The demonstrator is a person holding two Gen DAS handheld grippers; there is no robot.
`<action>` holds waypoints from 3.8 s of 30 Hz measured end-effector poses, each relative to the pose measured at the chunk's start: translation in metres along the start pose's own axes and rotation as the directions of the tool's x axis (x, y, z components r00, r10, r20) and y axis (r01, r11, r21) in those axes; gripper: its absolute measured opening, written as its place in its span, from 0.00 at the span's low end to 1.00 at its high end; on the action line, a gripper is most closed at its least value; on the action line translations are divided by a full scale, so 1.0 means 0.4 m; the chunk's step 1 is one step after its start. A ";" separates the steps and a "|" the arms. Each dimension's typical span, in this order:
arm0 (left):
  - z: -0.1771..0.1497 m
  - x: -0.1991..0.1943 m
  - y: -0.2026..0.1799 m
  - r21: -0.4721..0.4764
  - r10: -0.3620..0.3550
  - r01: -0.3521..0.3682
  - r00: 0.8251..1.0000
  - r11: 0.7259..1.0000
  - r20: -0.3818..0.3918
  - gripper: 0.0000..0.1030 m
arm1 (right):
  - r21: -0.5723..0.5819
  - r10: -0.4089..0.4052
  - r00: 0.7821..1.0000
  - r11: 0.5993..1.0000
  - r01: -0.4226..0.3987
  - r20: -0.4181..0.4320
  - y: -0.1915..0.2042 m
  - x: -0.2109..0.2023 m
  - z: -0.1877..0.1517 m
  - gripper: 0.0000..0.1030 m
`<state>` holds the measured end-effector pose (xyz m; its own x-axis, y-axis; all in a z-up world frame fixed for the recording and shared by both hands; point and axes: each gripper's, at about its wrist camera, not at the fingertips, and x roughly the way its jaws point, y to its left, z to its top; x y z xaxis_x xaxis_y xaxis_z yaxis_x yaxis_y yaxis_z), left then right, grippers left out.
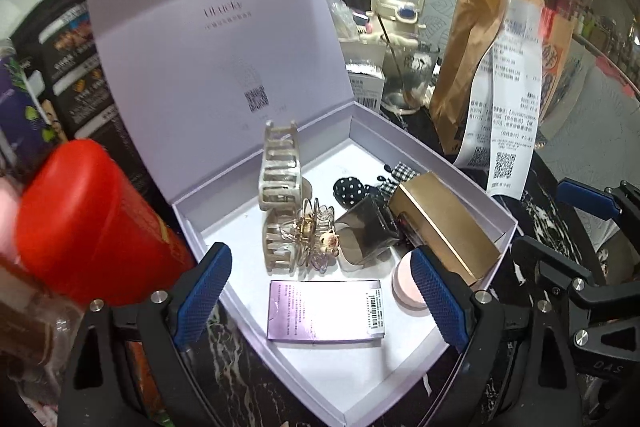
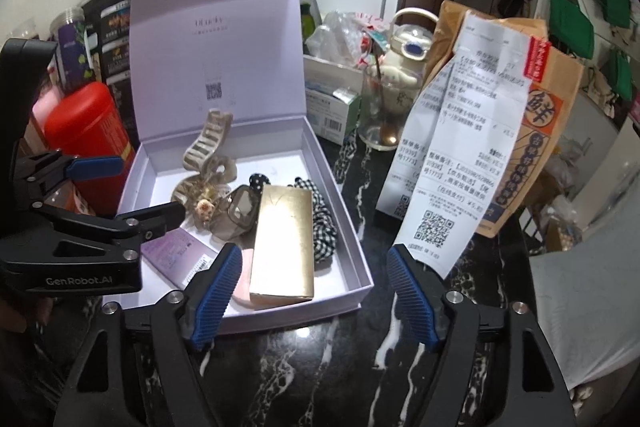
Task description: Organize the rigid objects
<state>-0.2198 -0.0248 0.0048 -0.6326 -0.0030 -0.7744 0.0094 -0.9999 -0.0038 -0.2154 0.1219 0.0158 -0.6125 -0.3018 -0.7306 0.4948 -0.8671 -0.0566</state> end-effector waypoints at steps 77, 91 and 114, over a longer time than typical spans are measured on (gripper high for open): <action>-0.292 -0.363 -0.049 -0.042 0.047 -0.041 0.987 0.998 0.155 1.00 | 0.038 -0.056 0.988 0.998 0.051 0.145 0.074 -0.347 -0.236 0.97; -0.292 -0.361 -0.047 -0.038 0.046 -0.041 0.988 0.998 0.145 1.00 | 0.033 -0.058 0.988 0.998 0.053 0.145 0.075 -0.345 -0.235 0.97; -0.296 -0.365 -0.052 -0.027 0.045 -0.041 0.989 0.999 0.140 1.00 | 0.030 -0.061 0.988 0.998 0.058 0.142 0.073 -0.344 -0.239 0.97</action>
<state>-0.0361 -0.0026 0.0431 -0.7341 -0.0489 -0.6773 0.0564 -0.9983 0.0109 -0.0575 0.1760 0.0497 -0.7230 -0.3014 -0.6217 0.4398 -0.8947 -0.0778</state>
